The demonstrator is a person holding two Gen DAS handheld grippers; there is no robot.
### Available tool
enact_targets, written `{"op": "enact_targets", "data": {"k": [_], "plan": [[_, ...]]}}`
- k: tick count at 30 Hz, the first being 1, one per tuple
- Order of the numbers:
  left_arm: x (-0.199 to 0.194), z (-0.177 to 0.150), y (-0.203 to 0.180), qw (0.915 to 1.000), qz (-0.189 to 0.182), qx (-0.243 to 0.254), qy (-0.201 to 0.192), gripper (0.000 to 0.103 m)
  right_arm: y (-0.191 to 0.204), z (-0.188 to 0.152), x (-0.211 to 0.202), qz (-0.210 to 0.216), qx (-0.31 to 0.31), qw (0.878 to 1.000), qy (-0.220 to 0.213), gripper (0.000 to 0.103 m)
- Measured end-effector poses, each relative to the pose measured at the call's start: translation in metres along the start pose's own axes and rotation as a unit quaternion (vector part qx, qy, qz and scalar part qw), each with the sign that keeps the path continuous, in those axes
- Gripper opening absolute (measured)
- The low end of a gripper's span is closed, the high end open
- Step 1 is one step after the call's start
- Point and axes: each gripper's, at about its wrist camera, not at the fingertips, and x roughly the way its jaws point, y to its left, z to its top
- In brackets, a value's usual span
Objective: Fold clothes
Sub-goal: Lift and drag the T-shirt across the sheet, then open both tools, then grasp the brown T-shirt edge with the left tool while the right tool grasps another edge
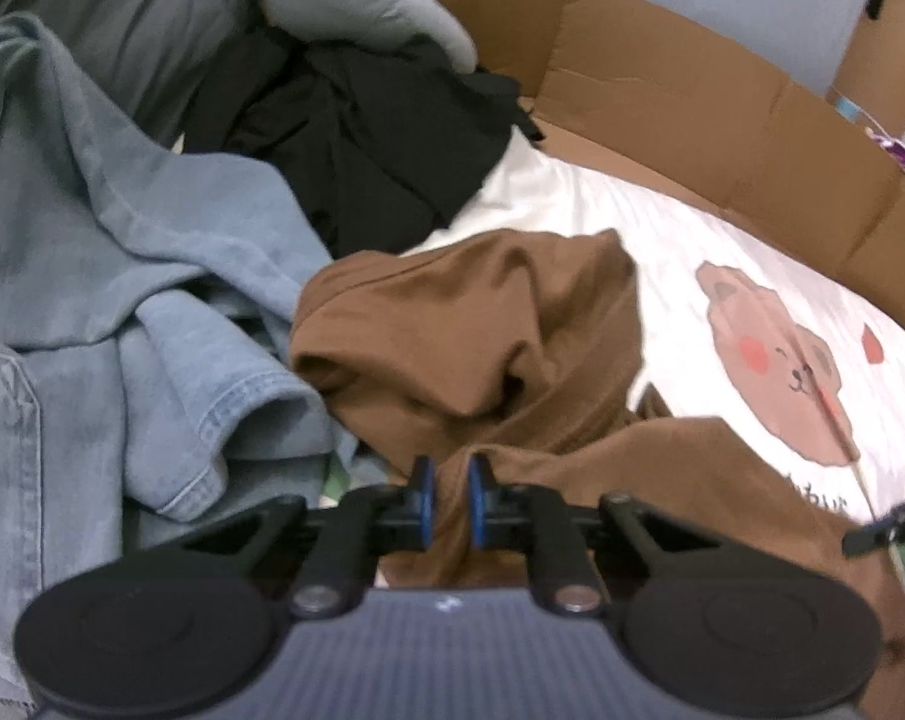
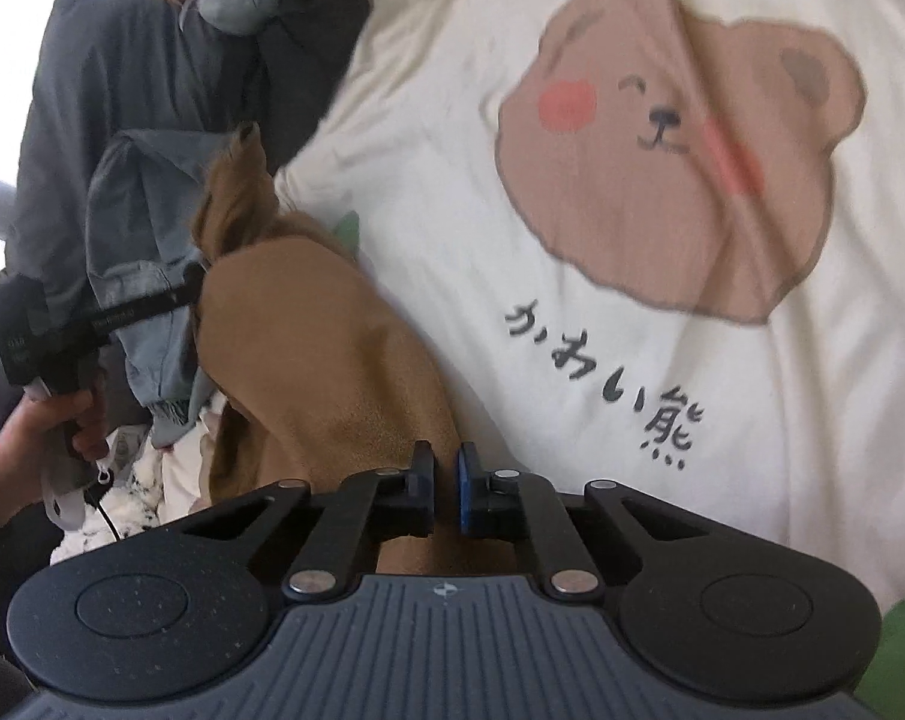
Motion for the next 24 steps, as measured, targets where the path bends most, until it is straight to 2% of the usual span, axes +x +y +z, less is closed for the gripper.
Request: {"op": "enact_targets", "data": {"k": [7, 11, 15, 20, 24], "plan": [[-0.019, 0.013, -0.022, 0.9987, -0.037, 0.004, -0.036, 0.009, 0.010, 0.002, -0.033, -0.001, -0.009, 0.999, -0.042, 0.004], [-0.030, 0.022, -0.035, 0.9964, -0.060, 0.004, -0.059, 0.009, 0.003, -0.004, -0.058, -0.008, 0.010, 0.998, -0.063, 0.004], [-0.035, 0.035, -0.057, 0.9923, -0.094, 0.006, -0.081, 0.009, -0.005, -0.012, -0.079, -0.029, 0.017, 0.997, -0.075, 0.000], [-0.042, 0.048, -0.088, 0.9842, -0.145, 0.019, -0.100, 0.008, -0.020, -0.024, -0.094, -0.050, 0.031, 0.996, -0.060, 0.001], [-0.048, 0.053, -0.117, 0.9768, -0.184, 0.036, -0.104, 0.008, -0.025, -0.020, -0.102, -0.040, 0.032, 0.995, -0.085, 0.001]]}}
